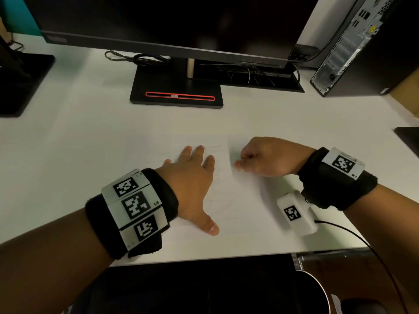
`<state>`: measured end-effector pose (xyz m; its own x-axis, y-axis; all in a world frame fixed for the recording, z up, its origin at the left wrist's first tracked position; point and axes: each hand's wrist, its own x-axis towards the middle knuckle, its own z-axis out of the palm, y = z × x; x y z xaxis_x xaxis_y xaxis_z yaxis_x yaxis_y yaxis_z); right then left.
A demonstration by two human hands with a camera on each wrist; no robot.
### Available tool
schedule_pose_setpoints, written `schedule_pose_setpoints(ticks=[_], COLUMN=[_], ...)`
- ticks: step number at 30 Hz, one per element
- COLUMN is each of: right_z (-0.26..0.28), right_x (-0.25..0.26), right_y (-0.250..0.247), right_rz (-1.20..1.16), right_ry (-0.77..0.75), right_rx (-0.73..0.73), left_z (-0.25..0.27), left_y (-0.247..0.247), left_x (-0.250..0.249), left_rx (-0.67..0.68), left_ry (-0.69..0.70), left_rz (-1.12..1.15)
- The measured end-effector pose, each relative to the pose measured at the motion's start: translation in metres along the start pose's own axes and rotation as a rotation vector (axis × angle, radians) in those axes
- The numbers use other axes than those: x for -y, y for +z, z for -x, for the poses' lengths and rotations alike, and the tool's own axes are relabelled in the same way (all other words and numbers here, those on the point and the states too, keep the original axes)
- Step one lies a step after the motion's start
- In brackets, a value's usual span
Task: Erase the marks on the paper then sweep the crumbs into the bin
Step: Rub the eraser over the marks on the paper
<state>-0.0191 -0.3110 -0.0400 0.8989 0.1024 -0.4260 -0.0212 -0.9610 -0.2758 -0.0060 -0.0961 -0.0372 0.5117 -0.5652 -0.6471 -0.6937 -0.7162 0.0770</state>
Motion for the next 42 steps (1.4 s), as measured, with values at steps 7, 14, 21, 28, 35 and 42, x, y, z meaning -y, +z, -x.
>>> schedule_pose_setpoints(ticks=[7, 14, 21, 28, 35, 42], right_z=[-0.004, -0.013, -0.024, -0.026, -0.026, -0.034], right_x=[0.004, -0.002, -0.004, 0.0, 0.006, 0.008], right_y=[0.005, -0.004, -0.012, -0.009, -0.007, -0.009], right_rz=[0.017, 0.006, -0.007, -0.012, -0.059, -0.045], right_ry=[-0.038, 0.036, 0.076, 0.044, 0.029, 0.043], right_rx=[0.025, -0.064, -0.088, -0.043, -0.007, -0.026], left_z=[0.0, 0.0, -0.001, -0.001, -0.001, -0.001], left_y=[0.001, 0.0, 0.0, 0.0, 0.0, 0.0], left_x=[0.0, 0.0, 0.0, 0.0, 0.0, 0.0], left_rx=[0.0, 0.003, 0.009, 0.011, 0.004, 0.006], left_ry=[-0.002, -0.002, -0.005, -0.003, -0.005, 0.0], left_rz=[-0.002, -0.006, -0.009, -0.01, -0.014, 0.001])
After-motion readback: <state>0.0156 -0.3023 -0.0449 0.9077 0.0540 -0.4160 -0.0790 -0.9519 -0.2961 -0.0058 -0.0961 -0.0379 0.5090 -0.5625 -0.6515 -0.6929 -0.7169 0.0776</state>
